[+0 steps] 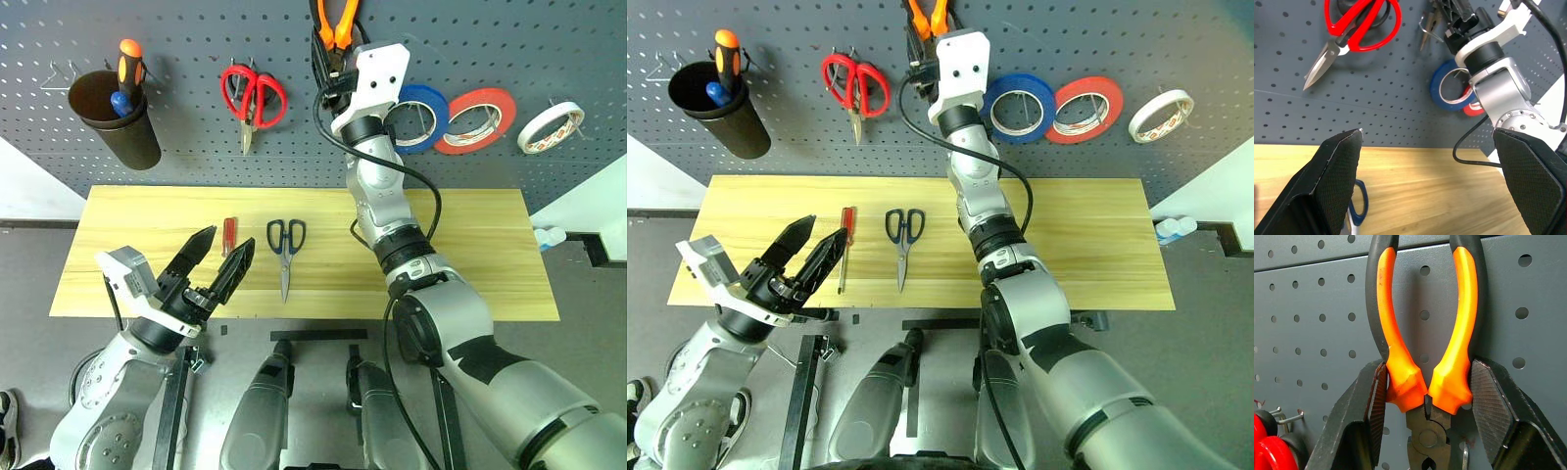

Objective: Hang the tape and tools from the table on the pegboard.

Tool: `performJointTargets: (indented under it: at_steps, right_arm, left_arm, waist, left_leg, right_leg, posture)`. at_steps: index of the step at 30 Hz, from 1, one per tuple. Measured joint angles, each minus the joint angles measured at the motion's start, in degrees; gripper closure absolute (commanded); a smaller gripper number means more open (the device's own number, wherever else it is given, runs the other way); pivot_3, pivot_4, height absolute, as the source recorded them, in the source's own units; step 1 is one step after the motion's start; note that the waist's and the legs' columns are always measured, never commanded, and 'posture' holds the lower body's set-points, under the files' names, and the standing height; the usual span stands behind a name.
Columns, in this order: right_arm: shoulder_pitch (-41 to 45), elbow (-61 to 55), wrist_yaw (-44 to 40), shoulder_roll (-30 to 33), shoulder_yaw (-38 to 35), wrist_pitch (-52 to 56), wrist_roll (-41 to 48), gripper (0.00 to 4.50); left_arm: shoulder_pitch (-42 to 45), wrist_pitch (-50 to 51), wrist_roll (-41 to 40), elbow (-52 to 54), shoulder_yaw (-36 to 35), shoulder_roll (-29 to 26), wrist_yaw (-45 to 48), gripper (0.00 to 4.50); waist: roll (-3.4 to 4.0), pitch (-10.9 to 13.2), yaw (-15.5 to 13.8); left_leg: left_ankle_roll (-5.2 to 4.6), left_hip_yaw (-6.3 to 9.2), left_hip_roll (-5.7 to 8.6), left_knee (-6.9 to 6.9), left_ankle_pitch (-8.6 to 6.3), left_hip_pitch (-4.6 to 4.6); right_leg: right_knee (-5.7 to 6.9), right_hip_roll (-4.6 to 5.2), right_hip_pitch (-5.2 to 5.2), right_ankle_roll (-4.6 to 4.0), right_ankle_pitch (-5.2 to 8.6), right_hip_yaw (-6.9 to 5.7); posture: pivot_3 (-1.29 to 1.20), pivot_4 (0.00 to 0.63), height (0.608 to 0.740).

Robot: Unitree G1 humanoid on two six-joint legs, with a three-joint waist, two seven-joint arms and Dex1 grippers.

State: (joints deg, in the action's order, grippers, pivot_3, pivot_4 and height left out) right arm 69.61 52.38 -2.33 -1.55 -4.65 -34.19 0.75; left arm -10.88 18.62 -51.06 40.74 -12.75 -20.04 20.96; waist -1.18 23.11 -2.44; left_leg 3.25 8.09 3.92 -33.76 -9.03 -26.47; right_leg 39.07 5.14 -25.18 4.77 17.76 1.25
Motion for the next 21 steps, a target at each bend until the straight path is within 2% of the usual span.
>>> performJointTargets:
  at_steps: [7,9,14,15,21]
  right_arm:
    - [-1.1,-1.85,0.02,-0.16,0.17,0.16,-0.01,2.37]
    - [-1.31,-2.18,0.02,-0.16,0.42,0.19,-0.01,1.64]
    - [-1.49,-2.46,0.02,-0.6,1.63,0.27,-0.08,0.15]
    - [-1.5,-2.45,0.02,-0.63,1.82,0.32,-0.12,0.01]
    - [-1.33,-2.19,0.95,-0.39,1.91,0.67,-0.16,0.01]
  left_arm:
    - [-1.33,0.0,-0.9,0.68,-0.09,-0.55,-0.14,0.08]
    - [-1.53,0.0,-0.97,0.73,-0.11,-0.81,-0.14,0.08]
    - [-1.52,0.0,-1.52,0.77,-0.11,-1.18,-0.13,0.08]
    - [-1.32,0.0,-1.55,0.77,-0.11,-1.22,-0.12,0.08]
    - [-0.16,-0.01,-1.53,0.18,-0.1,-1.24,0.01,0.08]
  waist:
    - [0.0,0.03,-0.09]
    - [0.0,0.03,-0.06]
    - [0.0,0.04,-0.1]
    - [0.0,0.04,-0.15]
    - [0.0,0.04,-0.33]
  left_leg:
    - [0.05,-0.02,0.0,0.03,-0.03,-0.03]
    - [0.03,-0.03,0.0,0.03,-0.02,-0.03]
    - [0.05,-0.03,0.0,0.1,-0.03,-0.04]
    - [0.06,-0.03,0.0,0.11,-0.03,-0.04]
    - [0.07,-0.03,0.01,0.58,-0.04,-0.06]
  right_leg:
    - [-0.01,0.03,-0.01,0.0,0.0,0.0]
    - [-0.01,0.04,-0.01,0.0,0.0,0.0]
    - [-0.01,0.04,-0.02,0.0,0.0,0.0]
    - [-0.03,0.05,-0.01,0.0,0.0,0.0]
    - [-0.46,0.06,-0.01,0.0,0.01,0.0]
  posture:
    - [0.26,0.468,0.738]
    - [0.26,0.468,0.738]
    - [0.25,0.464,0.738]
    - [0.25,0.463,0.738]
    - [0.25,0.456,0.738]
